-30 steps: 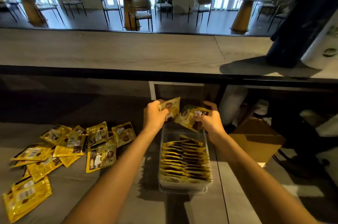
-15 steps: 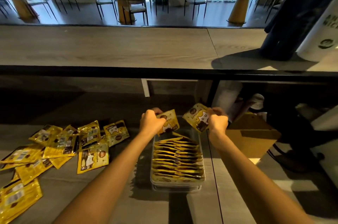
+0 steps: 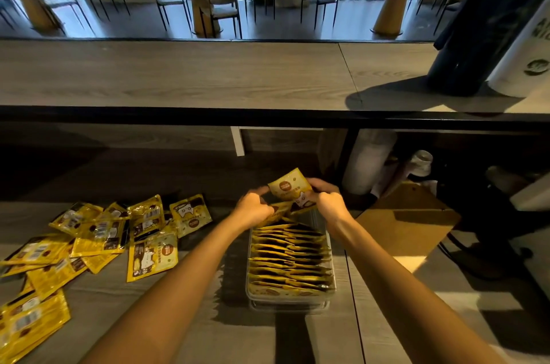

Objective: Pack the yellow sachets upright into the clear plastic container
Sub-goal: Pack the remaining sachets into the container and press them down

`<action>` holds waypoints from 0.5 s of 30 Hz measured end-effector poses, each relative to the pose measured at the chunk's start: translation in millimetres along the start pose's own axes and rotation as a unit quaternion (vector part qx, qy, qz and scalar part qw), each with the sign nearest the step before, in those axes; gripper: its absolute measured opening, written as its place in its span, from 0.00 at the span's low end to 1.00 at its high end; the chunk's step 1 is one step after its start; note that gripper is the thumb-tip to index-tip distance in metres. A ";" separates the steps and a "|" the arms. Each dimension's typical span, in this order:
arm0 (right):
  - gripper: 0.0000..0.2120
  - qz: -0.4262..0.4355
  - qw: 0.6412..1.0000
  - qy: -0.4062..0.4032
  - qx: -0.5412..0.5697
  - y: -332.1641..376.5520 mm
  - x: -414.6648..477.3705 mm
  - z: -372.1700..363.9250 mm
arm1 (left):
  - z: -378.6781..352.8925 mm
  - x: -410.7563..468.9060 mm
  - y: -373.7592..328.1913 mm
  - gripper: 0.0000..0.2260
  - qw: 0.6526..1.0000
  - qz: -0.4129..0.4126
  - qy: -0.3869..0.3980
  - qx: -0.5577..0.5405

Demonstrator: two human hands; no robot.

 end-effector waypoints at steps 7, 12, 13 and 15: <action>0.18 0.000 0.971 0.024 -0.238 -12.0 4.3 -5.0 | 2.7 -3.6 5.7 0.17 0.996 -0.019 -0.078 0.032; 0.05 0.081 0.960 0.033 -0.267 11.3 -2.4 -9.7 | 1.3 -3.2 6.7 0.17 0.994 -0.025 -0.064 0.084; 0.05 0.090 0.962 0.031 -0.257 13.6 -3.5 -9.2 | 2.0 -2.5 6.9 0.17 0.994 -0.027 -0.062 0.088; 0.05 0.079 0.978 0.016 -0.194 12.3 -2.6 -3.8 | 3.1 -2.2 7.6 0.17 0.994 -0.030 -0.053 0.096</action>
Point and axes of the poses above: each hand's wrist, its own x-axis towards the middle knuckle, its own z-axis out of the back of the hand, y = z × x, the point moved 10 cm from there along x, towards the middle knuckle, and after that the axes turned 4 degrees about -z, right-handed, at the moved point
